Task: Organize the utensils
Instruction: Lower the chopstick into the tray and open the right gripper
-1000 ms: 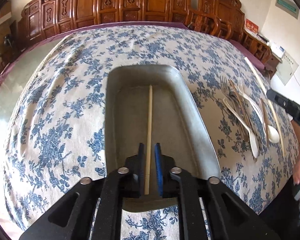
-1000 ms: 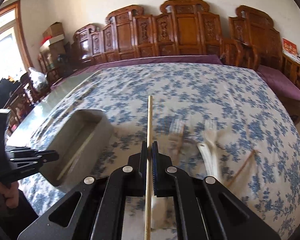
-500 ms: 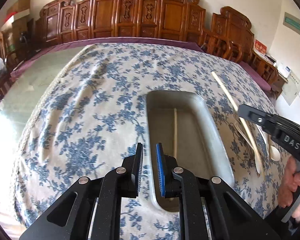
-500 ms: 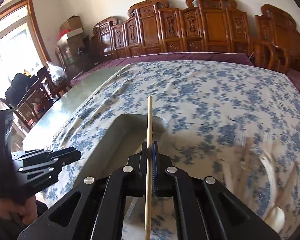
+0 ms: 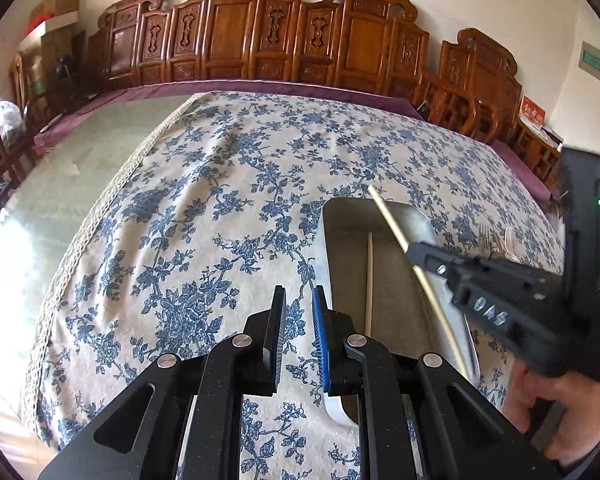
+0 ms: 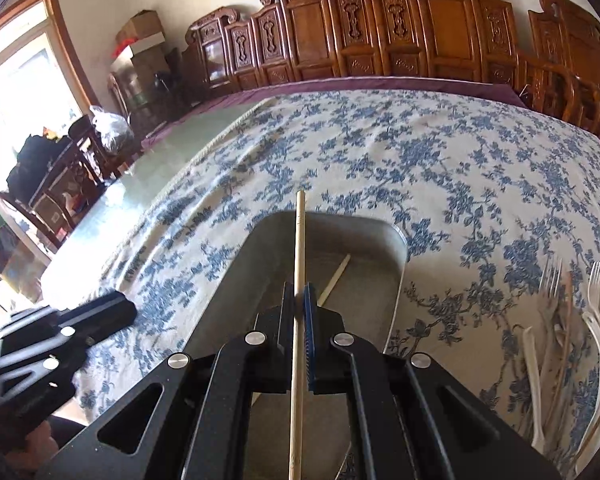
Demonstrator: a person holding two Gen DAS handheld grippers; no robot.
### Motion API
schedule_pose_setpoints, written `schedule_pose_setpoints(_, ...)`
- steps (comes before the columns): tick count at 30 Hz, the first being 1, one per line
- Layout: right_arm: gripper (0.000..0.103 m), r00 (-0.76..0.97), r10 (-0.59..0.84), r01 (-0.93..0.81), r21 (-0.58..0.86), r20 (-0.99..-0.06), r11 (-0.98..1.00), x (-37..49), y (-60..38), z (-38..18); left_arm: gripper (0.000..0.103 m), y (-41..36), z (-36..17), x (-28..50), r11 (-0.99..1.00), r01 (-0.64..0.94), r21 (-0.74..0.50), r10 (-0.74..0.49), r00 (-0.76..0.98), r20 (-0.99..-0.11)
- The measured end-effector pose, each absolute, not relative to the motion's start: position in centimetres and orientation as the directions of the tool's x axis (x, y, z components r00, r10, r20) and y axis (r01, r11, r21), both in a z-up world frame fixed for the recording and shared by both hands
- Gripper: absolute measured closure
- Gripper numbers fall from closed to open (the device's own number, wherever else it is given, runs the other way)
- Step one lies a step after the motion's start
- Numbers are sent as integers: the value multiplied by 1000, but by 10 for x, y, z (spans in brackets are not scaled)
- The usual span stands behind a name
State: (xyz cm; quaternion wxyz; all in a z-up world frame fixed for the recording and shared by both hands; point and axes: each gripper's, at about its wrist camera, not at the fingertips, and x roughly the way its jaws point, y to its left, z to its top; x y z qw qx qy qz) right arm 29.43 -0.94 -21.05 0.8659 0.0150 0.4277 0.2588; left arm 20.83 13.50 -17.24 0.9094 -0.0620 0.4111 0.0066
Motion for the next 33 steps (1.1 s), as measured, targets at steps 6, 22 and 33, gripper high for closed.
schedule_pose_setpoints(6,96,492,453,-439,238,-744,867,293,-9,-223,91,133,-173,209,993,-65,-102,-34,660,-751)
schedule_pose_setpoints(22,96,618,408,-418,159,-672,895,253,-118,-169,91,83,-167,209,992,35,-123,-114,674,-730)
schedule_pose_setpoints(33,79,678,197,-226,55,-708,973,243,-233,-172,91,32,-153,200,985,124,-122,-174,685,-707)
